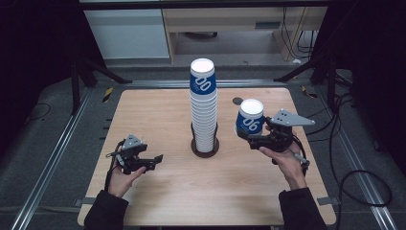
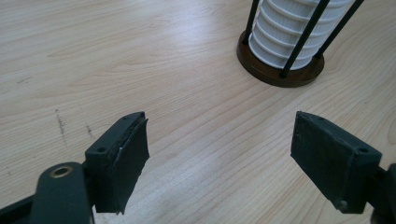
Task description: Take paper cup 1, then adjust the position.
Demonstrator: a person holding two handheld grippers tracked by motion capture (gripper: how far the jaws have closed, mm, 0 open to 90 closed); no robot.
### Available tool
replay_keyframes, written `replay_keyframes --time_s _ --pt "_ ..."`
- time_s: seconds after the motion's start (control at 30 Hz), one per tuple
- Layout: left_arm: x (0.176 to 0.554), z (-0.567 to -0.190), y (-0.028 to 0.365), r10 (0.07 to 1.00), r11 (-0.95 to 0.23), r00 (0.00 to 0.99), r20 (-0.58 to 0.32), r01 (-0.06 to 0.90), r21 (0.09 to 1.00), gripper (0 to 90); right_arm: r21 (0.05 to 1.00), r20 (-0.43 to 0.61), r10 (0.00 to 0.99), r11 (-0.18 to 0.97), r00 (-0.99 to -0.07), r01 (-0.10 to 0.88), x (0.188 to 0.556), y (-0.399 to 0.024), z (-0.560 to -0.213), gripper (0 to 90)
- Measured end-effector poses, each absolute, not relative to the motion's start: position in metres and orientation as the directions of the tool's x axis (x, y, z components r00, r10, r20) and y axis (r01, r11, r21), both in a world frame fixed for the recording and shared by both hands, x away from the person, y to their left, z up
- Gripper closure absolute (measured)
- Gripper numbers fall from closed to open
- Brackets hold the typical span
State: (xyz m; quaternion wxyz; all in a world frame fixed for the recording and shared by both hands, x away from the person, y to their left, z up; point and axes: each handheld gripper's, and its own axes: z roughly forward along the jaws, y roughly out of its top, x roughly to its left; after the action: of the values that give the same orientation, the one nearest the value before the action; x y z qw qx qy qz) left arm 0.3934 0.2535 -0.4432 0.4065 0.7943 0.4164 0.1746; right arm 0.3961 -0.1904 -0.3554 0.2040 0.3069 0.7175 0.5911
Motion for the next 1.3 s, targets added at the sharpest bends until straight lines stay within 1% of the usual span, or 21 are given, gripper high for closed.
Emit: replay_keyframes --time_s 0.03,0.2,0.23,0.3,0.33,0.37,0.5,0.57,0.6,0.7,0.73,0.77,1.0,1.03,1.13,1.3 --pt "0.393 -0.443 0.252 0.798 -0.325 0.599 -0.063 0.517 0.792 18.6 0.970 0.056 0.677 0.138 -0.734 0.201 0.395 -0.189 -0.361 20.0" --pt "0.391 -0.440 0.248 0.782 -0.335 0.619 -0.067 0.509 0.793 19.0 0.962 0.052 0.664 0.166 -0.746 0.215 0.394 -0.187 -0.371 20.0" --pt "0.391 -0.439 0.248 0.778 -0.340 0.625 -0.065 0.506 0.793 19.0 0.958 0.038 0.659 0.190 -0.751 0.215 0.393 -0.185 -0.373 20.0" --pt "0.390 -0.438 0.246 0.769 -0.348 0.636 -0.064 0.501 0.793 19.3 0.958 0.029 0.648 0.201 -0.761 0.207 0.391 -0.183 -0.377 20.1" --pt "0.389 -0.437 0.246 0.763 -0.350 0.643 -0.067 0.498 0.793 19.3 0.955 0.033 0.640 0.205 -0.767 0.212 0.391 -0.182 -0.378 20.1" --pt "0.387 -0.435 0.244 0.754 -0.354 0.653 -0.070 0.494 0.794 19.4 0.947 0.015 0.626 0.241 -0.780 0.212 0.390 -0.179 -0.383 20.1" --pt "0.385 -0.431 0.242 0.728 -0.361 0.680 -0.084 0.485 0.796 20.6 0.932 -0.007 0.588 0.298 -0.809 0.208 0.388 -0.172 -0.390 20.1" --pt "0.385 -0.430 0.241 0.722 -0.366 0.687 -0.084 0.481 0.797 20.7 0.929 -0.014 0.577 0.309 -0.817 0.202 0.388 -0.170 -0.391 20.1" --pt "0.383 -0.428 0.239 0.711 -0.377 0.699 -0.077 0.471 0.797 20.8 0.924 -0.024 0.545 0.333 -0.838 0.190 0.386 -0.164 -0.393 20.0" --pt "0.380 -0.425 0.236 0.691 -0.389 0.719 -0.075 0.457 0.800 20.8 0.913 -0.043 0.505 0.371 -0.862 0.171 0.385 -0.156 -0.396 20.0" --pt "0.380 -0.425 0.236 0.691 -0.389 0.719 -0.075 0.457 0.800 20.8 0.913 -0.043 0.505 0.371 -0.862 0.171 0.385 -0.156 -0.396 20.0" --pt "0.378 -0.423 0.233 0.675 -0.400 0.734 -0.072 0.446 0.800 20.8 0.906 -0.047 0.474 0.391 -0.879 0.163 0.384 -0.149 -0.399 20.0" --pt "0.372 -0.419 0.224 0.633 -0.440 0.772 -0.056 0.418 0.795 21.1 0.882 -0.053 0.413 0.446 -0.909 0.151 0.387 -0.130 -0.409 20.0" --pt "0.371 -0.417 0.221 0.619 -0.447 0.783 -0.057 0.412 0.794 21.3 0.871 -0.059 0.392 0.469 -0.918 0.144 0.387 -0.124 -0.413 20.0" --pt "0.369 -0.415 0.218 0.601 -0.459 0.798 -0.055 0.400 0.793 21.4 0.864 -0.064 0.376 0.485 -0.925 0.137 0.386 -0.120 -0.415 20.0" --pt "0.364 -0.410 0.210 0.550 -0.469 0.832 -0.073 0.380 0.797 22.0 0.851 -0.055 0.327 0.510 -0.943 0.127 0.386 -0.109 -0.423 20.0"
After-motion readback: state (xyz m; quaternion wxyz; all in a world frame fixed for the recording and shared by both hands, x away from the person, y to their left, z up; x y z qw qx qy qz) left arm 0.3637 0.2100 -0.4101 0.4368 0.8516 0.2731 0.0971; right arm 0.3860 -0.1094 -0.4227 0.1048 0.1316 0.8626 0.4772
